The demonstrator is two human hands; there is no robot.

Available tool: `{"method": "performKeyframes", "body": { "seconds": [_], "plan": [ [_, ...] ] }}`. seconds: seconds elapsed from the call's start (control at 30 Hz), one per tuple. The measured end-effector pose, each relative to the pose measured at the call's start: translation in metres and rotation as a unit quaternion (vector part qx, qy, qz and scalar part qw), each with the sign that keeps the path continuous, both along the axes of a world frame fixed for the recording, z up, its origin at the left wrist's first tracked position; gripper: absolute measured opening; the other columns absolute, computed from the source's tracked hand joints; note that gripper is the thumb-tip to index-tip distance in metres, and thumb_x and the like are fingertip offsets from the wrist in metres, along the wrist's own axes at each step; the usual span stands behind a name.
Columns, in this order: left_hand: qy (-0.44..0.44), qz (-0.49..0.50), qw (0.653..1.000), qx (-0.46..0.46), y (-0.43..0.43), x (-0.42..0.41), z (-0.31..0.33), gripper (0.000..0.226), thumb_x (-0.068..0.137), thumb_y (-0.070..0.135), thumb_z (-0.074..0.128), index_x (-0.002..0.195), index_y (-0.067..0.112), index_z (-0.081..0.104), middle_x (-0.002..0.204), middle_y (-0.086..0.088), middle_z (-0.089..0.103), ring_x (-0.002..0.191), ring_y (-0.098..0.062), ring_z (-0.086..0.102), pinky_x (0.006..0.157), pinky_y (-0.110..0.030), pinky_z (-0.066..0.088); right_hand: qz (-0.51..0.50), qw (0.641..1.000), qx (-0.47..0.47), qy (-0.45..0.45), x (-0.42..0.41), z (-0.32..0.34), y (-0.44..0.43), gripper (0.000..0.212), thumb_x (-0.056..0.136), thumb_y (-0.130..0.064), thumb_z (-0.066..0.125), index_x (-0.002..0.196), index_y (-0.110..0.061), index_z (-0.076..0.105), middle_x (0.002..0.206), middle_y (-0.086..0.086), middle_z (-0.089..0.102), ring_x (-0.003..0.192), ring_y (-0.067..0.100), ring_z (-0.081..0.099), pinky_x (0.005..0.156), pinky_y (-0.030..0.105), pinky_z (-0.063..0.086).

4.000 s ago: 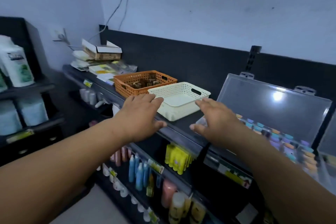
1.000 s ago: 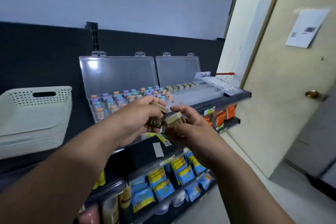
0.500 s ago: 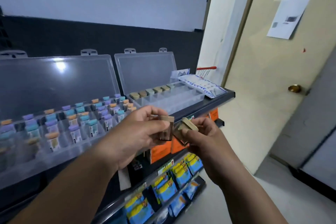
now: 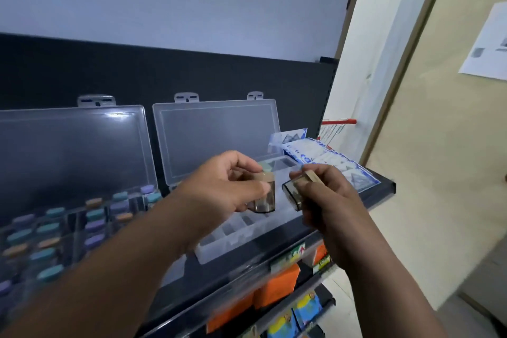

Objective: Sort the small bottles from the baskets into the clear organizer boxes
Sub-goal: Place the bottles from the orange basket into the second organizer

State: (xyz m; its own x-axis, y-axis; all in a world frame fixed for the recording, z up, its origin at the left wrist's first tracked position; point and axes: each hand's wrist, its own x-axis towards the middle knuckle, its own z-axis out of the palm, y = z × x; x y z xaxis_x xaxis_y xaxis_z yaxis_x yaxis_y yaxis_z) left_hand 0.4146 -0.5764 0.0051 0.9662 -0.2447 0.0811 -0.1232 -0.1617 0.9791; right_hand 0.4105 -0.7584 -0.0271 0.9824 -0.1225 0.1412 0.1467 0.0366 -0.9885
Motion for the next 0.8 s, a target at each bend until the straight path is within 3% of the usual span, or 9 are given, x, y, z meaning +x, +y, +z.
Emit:
{"method": "performKeyframes", "body": {
  "seconds": [0.13,0.27,0.43,0.63,0.73,0.8],
  "plan": [
    [-0.016,0.035,0.996,0.077,-0.034,0.047,-0.008,0.034,0.075,0.020,0.075,0.104,0.030,0.060,0.095,0.004,0.069,0.081,-0.012,0.065,0.077,-0.031,0.054,0.018,0.996,-0.081,-0.022,0.067,-0.003,-0.039,0.025,0.087,-0.017,0.066,0.108,-0.029,0.059,0.089,0.001,0.066,0.056,0.012,0.053,0.057,0.029,0.045],
    [-0.012,0.109,0.988,0.105,-0.073,0.094,-0.015,0.038,0.080,0.017,0.069,0.112,0.032,0.056,0.103,0.005,0.065,0.094,-0.017,0.063,0.073,-0.029,0.054,0.082,0.988,-0.129,-0.018,0.135,-0.001,-0.079,0.034,0.089,-0.011,0.062,0.114,-0.032,0.055,0.104,-0.002,0.067,0.064,0.013,0.063,0.066,0.030,0.052],
    [-0.021,0.164,0.973,0.159,-0.115,0.146,-0.020,0.052,0.080,0.016,0.072,0.127,0.025,0.052,0.103,0.011,0.056,0.090,0.000,0.054,0.071,-0.011,0.043,0.170,0.973,-0.154,-0.025,0.201,-0.003,-0.120,0.039,0.088,-0.003,0.054,0.103,-0.038,0.058,0.093,-0.013,0.070,0.074,0.015,0.066,0.068,0.029,0.052],
    [-0.027,0.204,0.954,0.220,-0.136,0.194,-0.032,0.051,0.077,0.018,0.072,0.123,0.026,0.051,0.118,0.005,0.053,0.101,-0.010,0.054,0.081,-0.023,0.049,0.200,0.925,-0.313,-0.083,0.263,-0.017,-0.134,0.039,0.082,-0.017,0.072,0.105,-0.042,0.053,0.100,-0.020,0.064,0.082,0.003,0.064,0.067,0.010,0.045],
    [-0.016,0.204,0.944,0.258,-0.141,0.209,-0.037,0.050,0.077,0.017,0.072,0.120,0.028,0.049,0.117,0.006,0.048,0.102,-0.011,0.052,0.074,-0.019,0.048,0.205,0.898,-0.382,-0.074,0.283,-0.024,-0.135,0.055,0.079,-0.024,0.076,0.125,-0.036,0.049,0.110,-0.012,0.061,0.095,0.010,0.063,0.084,0.027,0.052],
    [-0.020,0.211,0.933,0.292,-0.144,0.217,-0.040,0.049,0.077,0.017,0.073,0.120,0.027,0.051,0.117,0.006,0.049,0.102,-0.011,0.052,0.079,-0.022,0.049,0.223,0.881,-0.408,-0.087,0.292,-0.027,-0.137,0.051,0.078,-0.024,0.076,0.122,-0.034,0.051,0.109,-0.011,0.060,0.097,0.011,0.061,0.088,0.031,0.051]
  ]
}}
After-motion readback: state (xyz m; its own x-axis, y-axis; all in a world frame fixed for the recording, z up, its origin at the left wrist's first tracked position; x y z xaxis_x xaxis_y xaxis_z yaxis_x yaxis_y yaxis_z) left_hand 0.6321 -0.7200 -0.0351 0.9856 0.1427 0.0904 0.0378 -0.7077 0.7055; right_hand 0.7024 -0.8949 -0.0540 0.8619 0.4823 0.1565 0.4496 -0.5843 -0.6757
